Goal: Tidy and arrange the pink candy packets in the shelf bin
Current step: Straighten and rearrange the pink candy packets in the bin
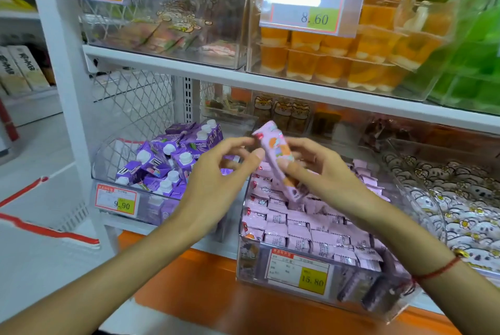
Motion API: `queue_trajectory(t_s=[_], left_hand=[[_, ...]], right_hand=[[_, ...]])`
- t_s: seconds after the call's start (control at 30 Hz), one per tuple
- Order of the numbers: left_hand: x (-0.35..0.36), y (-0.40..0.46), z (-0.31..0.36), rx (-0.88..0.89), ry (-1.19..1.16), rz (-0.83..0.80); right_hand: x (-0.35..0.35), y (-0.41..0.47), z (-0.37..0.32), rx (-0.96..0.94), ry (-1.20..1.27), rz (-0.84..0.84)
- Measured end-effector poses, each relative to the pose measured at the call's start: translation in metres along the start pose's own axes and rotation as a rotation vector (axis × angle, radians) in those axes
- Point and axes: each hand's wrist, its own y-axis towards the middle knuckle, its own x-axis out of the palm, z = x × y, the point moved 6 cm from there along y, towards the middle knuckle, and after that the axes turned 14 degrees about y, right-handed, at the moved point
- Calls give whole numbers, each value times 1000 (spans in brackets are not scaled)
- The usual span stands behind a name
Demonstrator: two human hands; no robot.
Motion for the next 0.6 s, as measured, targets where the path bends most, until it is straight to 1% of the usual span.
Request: queue_trajectory(t_s=[0.07,0.13,0.2,0.27,0.4,0.5,0.6], left_hand=[[-5,2,-5,-5,77,52],[-4,2,-12,-11,187,13],[3,0,-20,-29,285,-93],[7,-3,-24,-42,354,-165],[10,-4,-26,-23,389,-208],[11,-5,-29,-28,398,-216],[11,-5,-29,-32,374,-218]], right_hand=[[-14,6,7,-6,116,164],[-26,13,13,0,220,310],[-31,24,20,14,206,383],[-32,37,25,18,111,415],[-25,62,32,4,-75,423],[-14,73,34,-69,-239,315],[-8,79,42,-68,-353,228]])
